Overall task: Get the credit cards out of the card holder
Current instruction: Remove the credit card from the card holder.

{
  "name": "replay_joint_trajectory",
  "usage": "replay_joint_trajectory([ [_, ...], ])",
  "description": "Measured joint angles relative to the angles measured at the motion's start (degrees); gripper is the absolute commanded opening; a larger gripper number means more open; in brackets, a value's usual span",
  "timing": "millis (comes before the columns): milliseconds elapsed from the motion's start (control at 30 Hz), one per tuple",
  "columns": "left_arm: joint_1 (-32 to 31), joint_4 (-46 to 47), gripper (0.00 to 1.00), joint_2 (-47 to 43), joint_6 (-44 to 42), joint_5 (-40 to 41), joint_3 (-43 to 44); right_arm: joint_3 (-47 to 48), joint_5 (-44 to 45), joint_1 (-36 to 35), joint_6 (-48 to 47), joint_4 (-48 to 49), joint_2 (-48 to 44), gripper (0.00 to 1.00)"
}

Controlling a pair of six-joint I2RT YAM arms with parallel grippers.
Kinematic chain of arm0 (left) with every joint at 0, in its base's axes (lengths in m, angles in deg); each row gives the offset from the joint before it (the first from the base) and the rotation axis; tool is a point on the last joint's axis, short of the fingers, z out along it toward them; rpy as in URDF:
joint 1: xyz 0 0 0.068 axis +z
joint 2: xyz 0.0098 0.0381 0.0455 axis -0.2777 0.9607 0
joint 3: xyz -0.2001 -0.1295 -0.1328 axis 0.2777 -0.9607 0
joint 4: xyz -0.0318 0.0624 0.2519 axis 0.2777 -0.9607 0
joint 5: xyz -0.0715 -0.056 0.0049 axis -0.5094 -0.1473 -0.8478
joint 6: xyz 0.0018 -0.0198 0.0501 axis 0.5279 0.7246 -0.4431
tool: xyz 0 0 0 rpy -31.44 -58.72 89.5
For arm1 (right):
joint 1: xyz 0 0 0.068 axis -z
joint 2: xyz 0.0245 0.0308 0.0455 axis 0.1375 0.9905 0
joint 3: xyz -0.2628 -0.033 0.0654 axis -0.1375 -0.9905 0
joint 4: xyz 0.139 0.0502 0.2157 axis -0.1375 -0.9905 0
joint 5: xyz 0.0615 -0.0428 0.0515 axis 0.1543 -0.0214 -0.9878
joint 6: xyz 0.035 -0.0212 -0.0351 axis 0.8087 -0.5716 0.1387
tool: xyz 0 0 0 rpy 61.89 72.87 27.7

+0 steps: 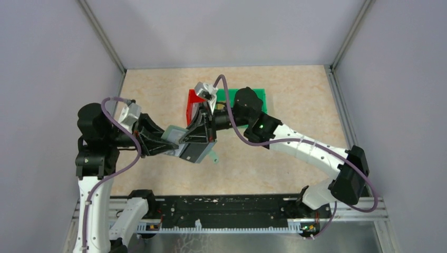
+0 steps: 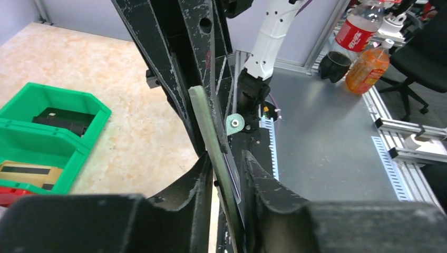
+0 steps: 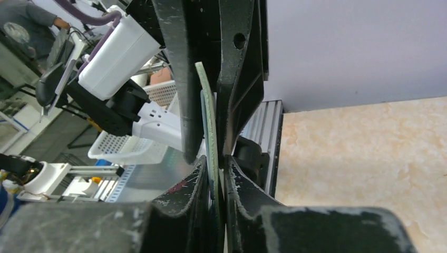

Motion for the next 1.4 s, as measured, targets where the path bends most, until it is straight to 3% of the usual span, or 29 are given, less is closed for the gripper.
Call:
replay_joint_trajectory([
  [100, 0.0, 0.1, 0.38, 0.1, 2.4, -1.3, -0.1, -2.5, -1.2, 0.2, 1.4, 4.2, -0.1, 0.0],
  [367, -0.6, 8.1, 0.35, 1.8, 16.3, -3.5, -2.0, -4.4, -2.0, 0.4, 0.4, 6.0, -1.2, 0.0],
  [600, -0.5, 12.7, 0.26, 2.5, 22.0, -3.5, -2.0, -4.4, -5.0, 0.4, -2.0, 2.8, -2.0, 0.0],
  [800, -0.5, 13.7, 0.17, 2.8, 22.9, -3.5, -2.1, -4.4, -4.9, 0.4, -4.0, -0.2, -2.4, 0.0],
  [933, -0.5, 14.3, 0.26, 1.7, 22.5, -3.5, -3.3, -4.3, -5.0, 0.4, -4.1, -1.0, -2.5, 0.0],
  [1100, -0.5, 14.6, 0.27, -0.3, 21.6, -3.5, -5.1, -4.1, -6.0, 0.4, -4.1, -2.1, -2.5, 0.0],
  [1300, -0.5, 14.6, 0.2, -1.3, 21.4, -3.5, -6.5, -2.9, -6.2, 0.4, -4.1, -4.1, -2.4, 0.0],
  [1400, -0.5, 14.2, 0.06, -1.6, 20.4, -3.5, -6.9, -2.8, -6.2, 0.4, -4.1, -4.9, -2.3, 0.0],
])
